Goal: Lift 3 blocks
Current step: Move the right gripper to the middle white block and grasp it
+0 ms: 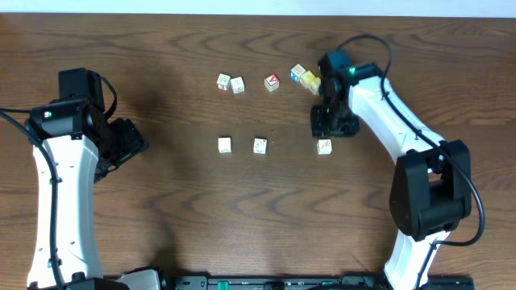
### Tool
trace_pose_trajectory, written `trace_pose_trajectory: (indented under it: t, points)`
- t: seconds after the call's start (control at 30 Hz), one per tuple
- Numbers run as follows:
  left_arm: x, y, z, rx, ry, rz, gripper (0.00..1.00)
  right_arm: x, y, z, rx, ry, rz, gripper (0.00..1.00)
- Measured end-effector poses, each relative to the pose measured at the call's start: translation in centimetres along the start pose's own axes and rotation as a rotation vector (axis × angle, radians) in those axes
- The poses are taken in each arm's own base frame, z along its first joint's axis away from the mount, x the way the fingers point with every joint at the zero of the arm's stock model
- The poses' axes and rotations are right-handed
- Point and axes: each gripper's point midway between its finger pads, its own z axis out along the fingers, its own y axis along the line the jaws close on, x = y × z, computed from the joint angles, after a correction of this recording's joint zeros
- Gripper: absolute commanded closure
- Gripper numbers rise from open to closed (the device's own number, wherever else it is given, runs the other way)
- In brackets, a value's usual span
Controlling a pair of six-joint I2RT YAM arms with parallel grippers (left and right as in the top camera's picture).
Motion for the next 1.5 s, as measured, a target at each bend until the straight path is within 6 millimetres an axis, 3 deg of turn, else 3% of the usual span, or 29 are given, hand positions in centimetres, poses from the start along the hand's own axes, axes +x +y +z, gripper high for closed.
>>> trace_pose_trajectory:
  t: [0.13, 0.3, 0.43, 0.57, 0.73, 0.97, 1.33, 1.5]
  points:
    - [0.0, 0.0, 0.0, 0.000, -0.001, 0.000, 0.23, -1.7, 3.1, -2.0, -0.086, -0.066, -0.041, 0.43]
    - [0.0, 0.0, 0.0, 0.000, -0.001, 0.000, 0.23, -2.6, 9.2, -2.4, -0.192, -0.159, -0.086, 0.43]
    - [0.0, 0.0, 0.0, 0.000, -0.001, 0.000, 0.23, -1.8, 13.1, -2.3, -0.183, -0.203, -0.078, 0.43]
    - [0.0, 0.0, 0.0, 0.000, -0.001, 0.000, 0.23, -0.2, 15.2, -1.1, -0.106, -0.222, -0.042, 0.43]
    - [0.0, 0.0, 0.0, 0.000, -0.001, 0.000, 0.23, 0.9, 15.9, 1.5, -0.013, -0.222, 0.003, 0.42]
    - [0.0, 0.0, 0.0, 0.000, -0.001, 0.000, 0.23, 1.5, 15.2, 4.8, 0.067, -0.190, 0.065, 0.41]
    - [0.0, 0.0, 0.0, 0.000, -0.001, 0.000, 0.23, 1.4, 15.1, 5.5, 0.074, -0.189, 0.094, 0.53]
    - [0.0, 0.0, 0.0, 0.000, -0.001, 0.000, 0.23, 1.6, 14.8, 6.8, 0.093, -0.169, 0.093, 0.60]
